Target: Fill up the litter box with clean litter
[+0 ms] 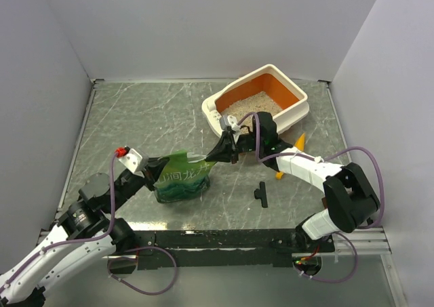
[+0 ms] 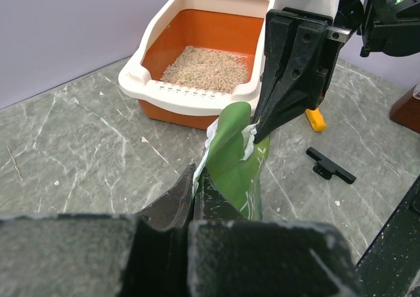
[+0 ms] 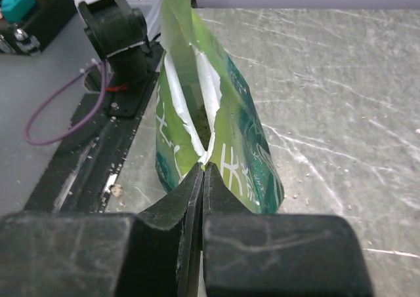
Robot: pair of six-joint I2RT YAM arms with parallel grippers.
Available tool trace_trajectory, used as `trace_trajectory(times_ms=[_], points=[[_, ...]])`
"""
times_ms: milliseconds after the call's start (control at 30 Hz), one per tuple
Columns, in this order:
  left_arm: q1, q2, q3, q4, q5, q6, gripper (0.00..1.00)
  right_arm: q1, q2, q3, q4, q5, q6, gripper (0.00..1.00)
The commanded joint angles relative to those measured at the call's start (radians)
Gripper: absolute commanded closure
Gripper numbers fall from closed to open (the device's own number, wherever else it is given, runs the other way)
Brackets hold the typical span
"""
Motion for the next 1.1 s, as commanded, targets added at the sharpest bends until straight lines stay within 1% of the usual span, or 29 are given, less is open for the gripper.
trace_trajectory(times_ms=[0, 67, 100, 133, 233, 267, 300, 433, 567, 600, 667, 733, 800, 867, 933, 1033, 1067], points=[[-0.002, -0.007, 0.060, 0.060, 0.026, -0.022, 0.99, -0.029, -0.037, 0.018, 0.032, -0.028, 0.076, 1.00], [0.000, 0.015, 0.054, 0.080, 0.067, -0.023, 0.99, -0.049, -0.090, -0.007, 0.020, 0.004, 0.099, 1.00], [-0.002, 0.034, 0.054, 0.092, 0.087, -0.026, 0.99, -0.057, -0.124, -0.023, -0.014, 0.027, 0.083, 1.00], [-0.002, 0.064, 0.060, 0.107, 0.094, -0.037, 0.99, -0.065, -0.167, -0.029, -0.069, 0.053, 0.064, 1.00], [-0.002, 0.188, 0.090, 0.138, 0.176, -0.046, 0.99, -0.091, -0.279, -0.035, -0.264, 0.133, 0.012, 1.00], [0.000, 0.223, 0.100, 0.150, 0.202, -0.048, 0.99, -0.098, -0.307, -0.041, -0.301, 0.150, 0.006, 1.00], [-0.002, 0.261, 0.106, 0.172, 0.231, -0.051, 0.99, -0.103, -0.339, -0.058, -0.325, 0.158, 0.015, 1.00], [0.010, 0.372, 0.104, 0.297, 0.330, -0.078, 0.99, -0.123, -0.494, -0.141, -0.410, 0.272, 0.052, 1.00], [0.013, 0.475, 0.114, 0.354, 0.416, -0.083, 0.98, -0.154, -0.642, -0.198, -0.517, 0.355, 0.082, 1.00], [0.017, 0.489, 0.112, 0.362, 0.432, -0.081, 0.95, -0.157, -0.663, -0.202, -0.548, 0.365, 0.079, 1.00], [0.015, 0.506, 0.100, 0.362, 0.501, -0.069, 0.79, -0.164, -0.695, -0.213, -0.579, 0.397, 0.091, 1.00], [0.017, 0.495, 0.086, 0.327, 0.535, -0.033, 0.65, -0.166, -0.715, -0.224, -0.586, 0.400, 0.116, 1.00], [0.017, 0.466, 0.078, 0.263, 0.534, 0.004, 0.57, -0.166, -0.727, -0.230, -0.589, 0.398, 0.125, 1.00], [0.017, 0.426, 0.068, 0.203, 0.525, 0.017, 0.50, -0.166, -0.738, -0.235, -0.605, 0.400, 0.121, 1.00], [0.032, 0.392, 0.052, 0.181, 0.541, 0.006, 0.44, -0.166, -0.743, -0.244, -0.599, 0.400, 0.125, 1.00], [0.062, 0.389, 0.023, 0.198, 0.600, -0.041, 0.43, -0.166, -0.732, -0.253, -0.569, 0.382, 0.125, 1.00], [0.078, 0.400, 0.015, 0.209, 0.621, -0.058, 0.43, -0.166, -0.729, -0.255, -0.569, 0.382, 0.151, 1.00]])
